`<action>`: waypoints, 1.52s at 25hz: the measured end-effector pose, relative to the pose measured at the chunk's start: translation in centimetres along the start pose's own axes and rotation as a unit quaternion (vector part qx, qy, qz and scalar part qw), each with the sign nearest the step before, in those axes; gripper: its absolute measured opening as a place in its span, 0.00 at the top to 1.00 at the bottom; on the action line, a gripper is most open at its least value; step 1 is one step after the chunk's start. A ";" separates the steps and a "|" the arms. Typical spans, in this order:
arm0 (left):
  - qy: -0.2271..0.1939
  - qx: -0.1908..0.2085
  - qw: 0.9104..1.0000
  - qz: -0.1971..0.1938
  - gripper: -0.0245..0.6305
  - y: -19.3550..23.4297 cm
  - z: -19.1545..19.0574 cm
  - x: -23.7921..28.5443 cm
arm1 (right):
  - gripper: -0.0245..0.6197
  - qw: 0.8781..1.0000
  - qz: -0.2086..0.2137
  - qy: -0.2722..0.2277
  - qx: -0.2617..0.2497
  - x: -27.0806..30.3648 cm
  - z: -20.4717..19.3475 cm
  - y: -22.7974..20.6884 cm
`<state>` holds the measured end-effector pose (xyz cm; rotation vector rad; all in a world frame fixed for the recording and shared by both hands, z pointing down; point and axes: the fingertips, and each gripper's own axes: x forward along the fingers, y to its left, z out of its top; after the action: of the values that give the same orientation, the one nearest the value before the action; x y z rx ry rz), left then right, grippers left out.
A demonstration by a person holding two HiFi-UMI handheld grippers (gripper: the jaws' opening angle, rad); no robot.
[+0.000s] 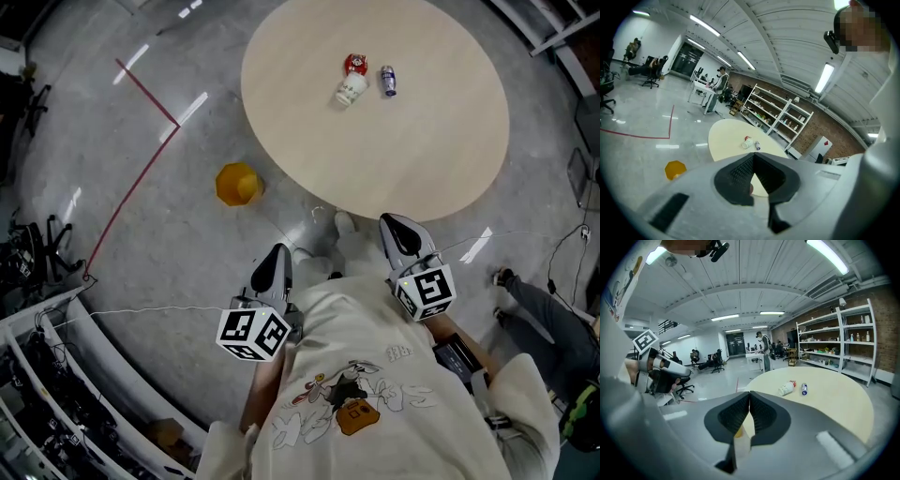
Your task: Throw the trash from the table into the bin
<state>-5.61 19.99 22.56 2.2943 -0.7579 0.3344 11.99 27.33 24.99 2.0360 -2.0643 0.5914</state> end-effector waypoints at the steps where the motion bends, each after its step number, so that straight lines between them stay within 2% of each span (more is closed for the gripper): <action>1: 0.003 -0.001 1.000 -0.003 0.96 0.2 -0.3 -0.4 | 0.95 1.000 -0.003 0.004 0.002 -0.3 -0.4 0.5; 7: 0.034 -0.025 0.999 -0.018 0.96 1.6 -3.1 -3.0 | 0.94 0.998 -0.028 0.041 0.023 -2.9 -3.4 3.2; 11: 0.043 -0.041 0.998 -0.019 0.96 4.1 -4.4 -3.2 | 0.91 0.998 -0.032 0.052 0.023 -3.1 -5.2 4.6; 14: 0.054 -0.059 0.997 -0.017 0.96 5.3 -5.3 -3.2 | 0.87 0.997 -0.054 0.048 0.033 -3.8 -5.4 4.1; 17: 0.056 -0.059 0.996 -0.024 0.96 4.5 -4.5 -3.1 | 0.87 0.995 -0.072 0.038 0.051 -4.2 -4.2 2.8; 19: 0.051 -0.050 0.997 -0.027 0.96 3.9 -3.5 -1.9 | 0.87 0.996 -0.067 0.038 0.055 -3.3 -3.9 1.7; 21: 0.043 -0.042 0.998 -0.026 0.96 3.5 -2.5 0.0 | 0.95 0.996 -0.055 0.039 0.051 -2.0 -3.7 0.3; 26: 0.034 -0.030 0.999 -0.021 0.96 0.7 -0.5 4.7 | 0.95 0.998 -0.047 0.007 0.039 -0.2 -0.7 -4.9; 30: 0.032 -0.008 0.999 -0.015 0.96 -3.1 1.0 9.1 | 0.95 0.997 -0.043 -0.004 0.061 0.3 1.6 -10.8; 34: 0.027 0.012 1.000 0.006 0.96 -5.3 2.3 13.0 | 0.95 0.995 -0.033 -0.005 0.095 1.8 1.7 -15.4; 38: 0.056 0.028 0.998 0.014 0.96 -6.3 0.9 16.1 | 0.95 0.992 -0.045 -0.005 0.115 2.7 1.1 -18.4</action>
<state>11.00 16.25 25.48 2.2976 -0.7338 0.4976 30.18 24.78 27.84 2.2474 -1.9765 0.8393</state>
